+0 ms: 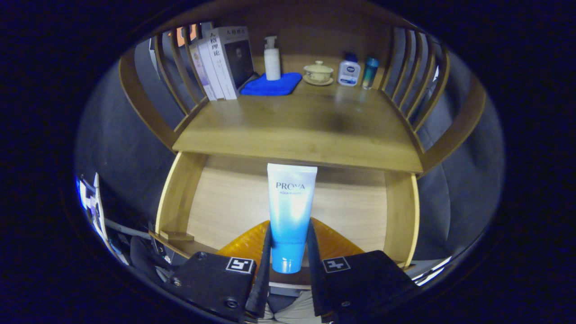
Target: Pull open the drawer, take out the items inside it, and place them on the countertop above the cabinet.
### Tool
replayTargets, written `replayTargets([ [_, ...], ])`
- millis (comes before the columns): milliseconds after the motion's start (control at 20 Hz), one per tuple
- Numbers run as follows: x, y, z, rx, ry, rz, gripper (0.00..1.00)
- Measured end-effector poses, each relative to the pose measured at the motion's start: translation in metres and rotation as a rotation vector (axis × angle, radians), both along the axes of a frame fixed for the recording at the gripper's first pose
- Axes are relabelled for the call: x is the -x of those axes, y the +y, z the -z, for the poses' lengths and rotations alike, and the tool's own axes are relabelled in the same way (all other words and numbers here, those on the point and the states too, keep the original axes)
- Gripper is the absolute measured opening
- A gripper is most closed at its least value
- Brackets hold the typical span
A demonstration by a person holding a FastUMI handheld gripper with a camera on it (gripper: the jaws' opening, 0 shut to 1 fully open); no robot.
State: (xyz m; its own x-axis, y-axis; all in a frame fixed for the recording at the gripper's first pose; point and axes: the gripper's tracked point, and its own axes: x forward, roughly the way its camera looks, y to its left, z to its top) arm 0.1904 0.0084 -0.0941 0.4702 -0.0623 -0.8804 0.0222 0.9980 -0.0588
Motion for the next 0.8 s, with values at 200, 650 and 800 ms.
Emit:
replayTargets([
  [200, -0.009, 0.001, -0.029, 0.007, -0.090, -0.001, 0.42],
  [650, -0.030, -0.003, -0.064, 0.005, -0.288, 0.004, 0.42],
  [800, -0.041, -0.001, -0.068, -0.013, -0.342, 0.009, 0.42],
])
